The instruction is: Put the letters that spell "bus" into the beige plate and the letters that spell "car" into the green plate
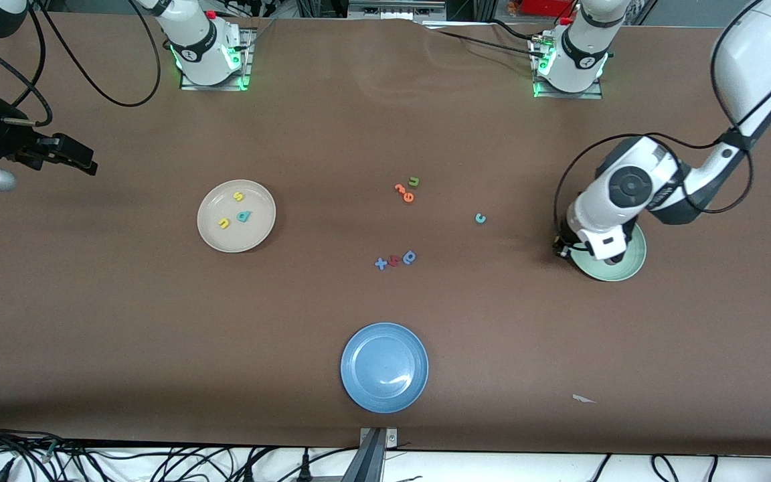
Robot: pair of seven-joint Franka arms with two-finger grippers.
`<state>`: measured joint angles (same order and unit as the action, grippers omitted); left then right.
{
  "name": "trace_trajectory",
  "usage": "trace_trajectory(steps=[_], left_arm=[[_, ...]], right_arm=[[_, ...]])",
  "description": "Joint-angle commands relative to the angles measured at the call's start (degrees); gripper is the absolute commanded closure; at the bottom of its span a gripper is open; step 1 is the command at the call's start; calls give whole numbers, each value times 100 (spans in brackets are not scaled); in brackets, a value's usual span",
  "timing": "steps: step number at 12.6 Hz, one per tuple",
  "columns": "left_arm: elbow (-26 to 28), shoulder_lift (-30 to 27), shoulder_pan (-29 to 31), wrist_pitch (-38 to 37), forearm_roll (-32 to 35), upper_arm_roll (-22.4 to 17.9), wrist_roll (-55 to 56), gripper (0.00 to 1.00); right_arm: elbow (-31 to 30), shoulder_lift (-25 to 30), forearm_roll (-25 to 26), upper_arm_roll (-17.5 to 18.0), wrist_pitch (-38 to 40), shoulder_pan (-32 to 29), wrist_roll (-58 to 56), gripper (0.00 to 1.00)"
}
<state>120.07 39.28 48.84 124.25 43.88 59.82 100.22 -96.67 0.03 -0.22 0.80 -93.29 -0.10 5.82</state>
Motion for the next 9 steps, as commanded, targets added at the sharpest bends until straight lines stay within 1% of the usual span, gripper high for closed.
trace_trajectory(steps=[1, 2, 3, 4, 5, 6, 9], left_arm=[[95, -96, 370, -278, -186, 74, -1002, 96], [96, -87, 415, -278, -195, 74, -1083, 86], [87, -87, 407, -278, -204, 74, -1075, 46], [87, -87, 372, -278, -204, 83, -1057, 15], [78, -78, 328, -278, -213, 83, -988, 5], [69, -78, 206, -278, -282, 92, -848, 2], [43, -26, -514, -226, -476, 92, -120, 2]], right_arm=[[-10, 59, -30, 34, 57, -43, -98, 0], [-10, 59, -30, 34, 57, -43, -98, 0], [-10, 59, -22, 34, 57, -43, -98, 0], [-10, 59, -22, 34, 57, -43, -90, 0], [-10, 59, -13, 42, 57, -43, -90, 0], [-10, 59, -22, 43, 57, -43, -98, 0], [-10, 59, -22, 34, 57, -43, -98, 0]])
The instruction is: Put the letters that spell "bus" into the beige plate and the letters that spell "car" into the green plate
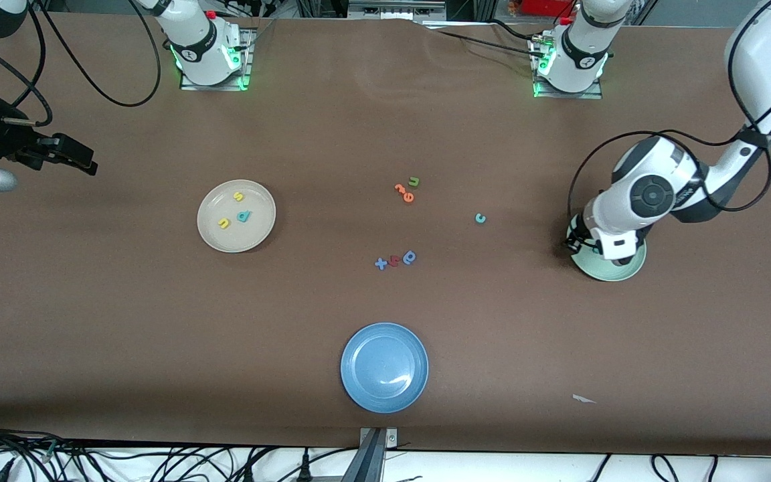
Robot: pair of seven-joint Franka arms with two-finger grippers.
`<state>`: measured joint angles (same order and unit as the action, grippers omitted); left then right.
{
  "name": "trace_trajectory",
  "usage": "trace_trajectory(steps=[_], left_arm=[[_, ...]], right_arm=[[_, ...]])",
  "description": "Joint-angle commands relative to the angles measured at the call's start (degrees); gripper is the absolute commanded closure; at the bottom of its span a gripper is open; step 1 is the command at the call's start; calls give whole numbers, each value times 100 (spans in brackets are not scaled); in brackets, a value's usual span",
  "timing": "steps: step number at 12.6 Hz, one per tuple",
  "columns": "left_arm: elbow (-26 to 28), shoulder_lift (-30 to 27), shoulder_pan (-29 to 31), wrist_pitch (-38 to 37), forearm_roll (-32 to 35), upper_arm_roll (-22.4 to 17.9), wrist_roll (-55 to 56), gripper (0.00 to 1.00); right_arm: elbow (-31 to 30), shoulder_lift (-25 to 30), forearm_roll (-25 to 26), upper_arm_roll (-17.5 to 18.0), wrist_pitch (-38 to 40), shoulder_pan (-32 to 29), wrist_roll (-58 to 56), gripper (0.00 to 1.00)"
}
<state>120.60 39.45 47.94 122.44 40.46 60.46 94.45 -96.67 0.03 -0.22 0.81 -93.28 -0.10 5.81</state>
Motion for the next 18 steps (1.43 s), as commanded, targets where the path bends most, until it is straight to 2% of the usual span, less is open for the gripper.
trace_trajectory(steps=[1, 6, 9, 10, 14, 17, 18], left_arm=[[-18, -25, -704, -1, -178, 27, 747, 3], [-19, 107, -1795, 613, -161, -130, 2013, 7], [-27, 98, -2419, 1070, -100, -761, 2200, 9], [-27, 98, -2516, 1150, -100, -877, 2209, 9], [-27, 116, -2535, 1256, -100, -896, 2244, 13], [-27, 160, -2535, 1370, -100, -957, 2244, 24], [-27, 169, -2535, 1388, -100, -974, 2244, 25]], right_arm=[[-10, 59, -30, 34, 56, -43, -98, 0], [-10, 67, -22, 42, 56, -43, -98, 0], [-10, 67, -13, 112, 56, -43, -89, 0], [-10, 67, -13, 113, 56, -43, -89, 0], [-10, 76, -13, 130, 56, -43, -89, 0], [-10, 76, -13, 130, 56, -43, -89, 0], [-10, 68, -13, 130, 56, -43, -89, 0]])
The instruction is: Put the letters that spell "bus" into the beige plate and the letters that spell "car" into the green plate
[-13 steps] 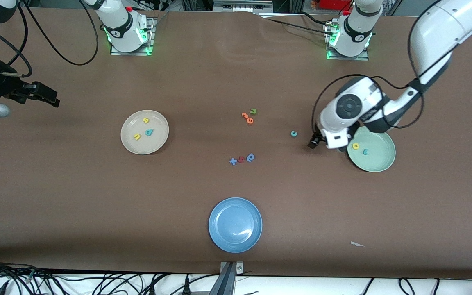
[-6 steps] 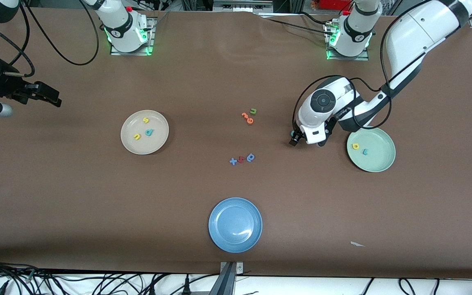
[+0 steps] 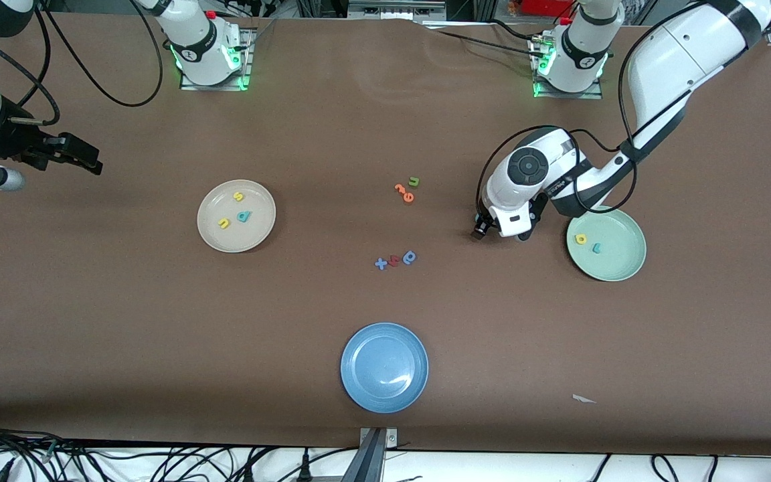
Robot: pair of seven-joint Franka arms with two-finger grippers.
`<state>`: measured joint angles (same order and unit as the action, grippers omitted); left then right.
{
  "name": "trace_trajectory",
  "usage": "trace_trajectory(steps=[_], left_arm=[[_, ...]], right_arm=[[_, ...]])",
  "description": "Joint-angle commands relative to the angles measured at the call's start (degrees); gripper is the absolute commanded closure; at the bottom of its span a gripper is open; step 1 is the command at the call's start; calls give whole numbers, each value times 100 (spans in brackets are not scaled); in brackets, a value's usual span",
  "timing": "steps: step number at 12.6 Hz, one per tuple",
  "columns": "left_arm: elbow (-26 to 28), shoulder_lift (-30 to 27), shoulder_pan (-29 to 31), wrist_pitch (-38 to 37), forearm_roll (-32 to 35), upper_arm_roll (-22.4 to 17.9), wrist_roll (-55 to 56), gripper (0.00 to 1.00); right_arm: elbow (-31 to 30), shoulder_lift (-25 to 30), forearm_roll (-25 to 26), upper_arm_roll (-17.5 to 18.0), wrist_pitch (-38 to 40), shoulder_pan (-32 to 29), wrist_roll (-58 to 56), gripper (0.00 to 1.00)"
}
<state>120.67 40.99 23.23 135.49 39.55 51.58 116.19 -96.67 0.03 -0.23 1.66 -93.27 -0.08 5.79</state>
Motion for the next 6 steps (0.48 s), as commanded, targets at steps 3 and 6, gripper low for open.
trace_trajectory(steps=[3, 6], left_arm=[[-26, 85, -73, 188, -9, -113, 71, 25], [-35, 85, -178, 215, -26, -210, 106, 25]], right_arm=[[-1, 76, -13, 54, 54, -45, -87, 0], [-10, 76, -4, 54, 54, -45, -87, 0]])
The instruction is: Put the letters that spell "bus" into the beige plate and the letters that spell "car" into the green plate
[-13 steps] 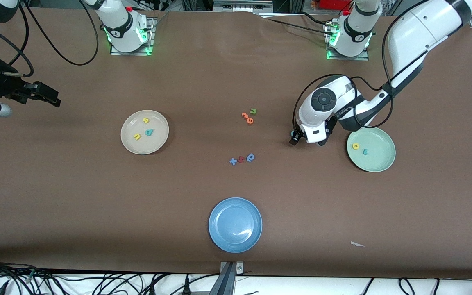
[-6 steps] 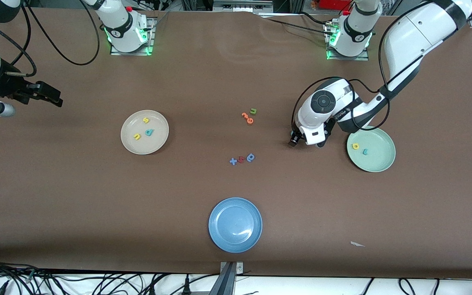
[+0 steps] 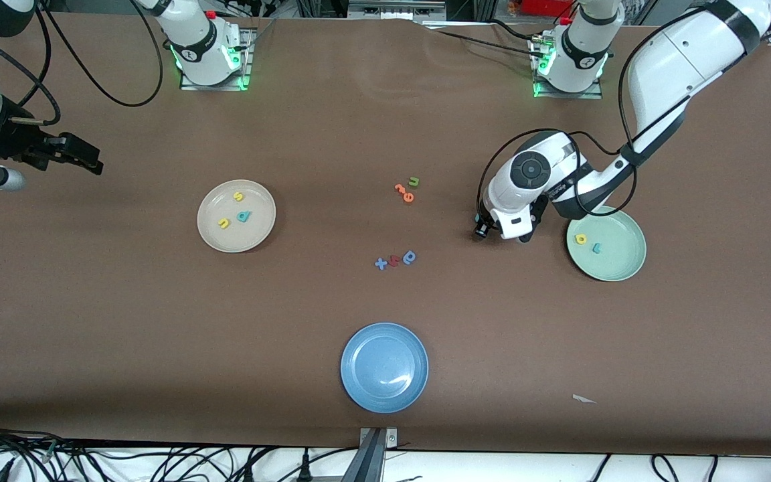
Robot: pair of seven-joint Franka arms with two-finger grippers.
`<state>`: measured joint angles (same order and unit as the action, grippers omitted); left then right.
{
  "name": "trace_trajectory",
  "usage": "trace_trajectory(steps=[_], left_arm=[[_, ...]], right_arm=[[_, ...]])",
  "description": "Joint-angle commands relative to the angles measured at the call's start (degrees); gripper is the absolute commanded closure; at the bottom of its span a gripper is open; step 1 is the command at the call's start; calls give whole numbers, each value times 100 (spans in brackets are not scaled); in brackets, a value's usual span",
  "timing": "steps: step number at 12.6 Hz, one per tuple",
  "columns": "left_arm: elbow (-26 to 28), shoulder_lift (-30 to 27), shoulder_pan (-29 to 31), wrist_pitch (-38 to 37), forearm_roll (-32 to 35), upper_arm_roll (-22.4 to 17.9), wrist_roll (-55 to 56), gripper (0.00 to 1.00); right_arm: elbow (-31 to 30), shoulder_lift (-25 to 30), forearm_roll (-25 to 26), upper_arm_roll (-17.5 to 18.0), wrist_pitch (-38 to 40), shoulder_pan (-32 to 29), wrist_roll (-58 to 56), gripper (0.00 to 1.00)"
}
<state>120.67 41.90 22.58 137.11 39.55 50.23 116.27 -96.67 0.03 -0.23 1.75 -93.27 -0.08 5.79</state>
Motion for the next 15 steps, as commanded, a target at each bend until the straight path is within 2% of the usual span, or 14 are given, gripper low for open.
trace_trajectory(steps=[1, 4, 5, 7, 11, 13, 15], left_arm=[[-35, -7, -139, 53, -26, -75, 142, 25], [-26, 37, -192, 53, -26, -84, 238, 26], [-26, 37, -192, 61, -26, -84, 265, 35], [-26, 37, -184, 61, -9, -101, 265, 65], [-26, 29, -184, 61, -9, -154, 256, 91], [-96, -76, -9, 53, -9, -128, 186, 92], [-455, -129, 281, -87, -96, -6, 64, 92]], right_arm=[[-1, 76, -4, 45, 54, -36, -87, 0], [-10, 76, -4, 45, 54, -36, -87, 0], [-1, 76, -4, 45, 54, -45, -87, 0], [-10, 76, 14, 54, 54, -36, -87, 0], [-1, 76, 31, 54, 54, -36, -87, 0], [-1, 76, 49, 62, 46, 60, -87, 0], [87, 67, 110, 54, 54, 139, -78, 0]])
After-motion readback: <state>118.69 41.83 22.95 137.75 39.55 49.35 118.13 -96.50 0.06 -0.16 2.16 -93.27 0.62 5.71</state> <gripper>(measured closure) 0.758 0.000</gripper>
